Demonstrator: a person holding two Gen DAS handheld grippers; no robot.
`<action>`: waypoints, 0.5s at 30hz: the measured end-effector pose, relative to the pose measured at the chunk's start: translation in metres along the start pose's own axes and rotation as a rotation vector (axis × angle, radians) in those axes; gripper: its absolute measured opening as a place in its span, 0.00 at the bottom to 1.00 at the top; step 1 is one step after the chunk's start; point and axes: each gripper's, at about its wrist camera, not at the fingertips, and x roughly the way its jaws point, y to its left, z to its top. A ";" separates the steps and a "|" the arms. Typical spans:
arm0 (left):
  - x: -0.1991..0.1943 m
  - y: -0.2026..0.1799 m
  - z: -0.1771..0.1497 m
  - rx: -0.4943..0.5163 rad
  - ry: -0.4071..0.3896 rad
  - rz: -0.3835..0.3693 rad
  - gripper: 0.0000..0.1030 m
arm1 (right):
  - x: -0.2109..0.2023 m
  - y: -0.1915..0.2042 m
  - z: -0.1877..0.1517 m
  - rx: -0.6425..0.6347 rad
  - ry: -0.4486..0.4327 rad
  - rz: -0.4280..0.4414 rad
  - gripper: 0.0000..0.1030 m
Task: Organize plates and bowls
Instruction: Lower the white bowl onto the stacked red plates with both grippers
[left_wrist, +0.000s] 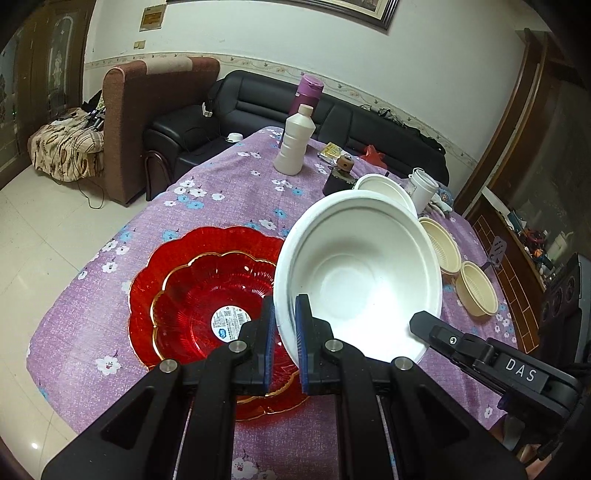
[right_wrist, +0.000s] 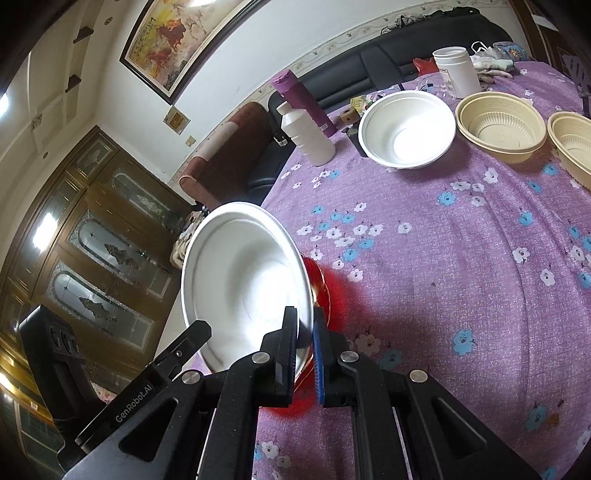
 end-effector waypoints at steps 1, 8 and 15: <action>0.000 0.000 0.000 0.004 -0.002 0.003 0.08 | 0.000 0.000 0.000 0.001 0.000 0.000 0.07; 0.001 0.000 0.000 0.010 0.002 0.017 0.08 | 0.003 -0.001 0.000 0.004 0.008 0.001 0.07; 0.003 0.001 0.000 0.011 0.004 0.033 0.09 | 0.007 0.001 -0.001 0.003 0.020 0.002 0.07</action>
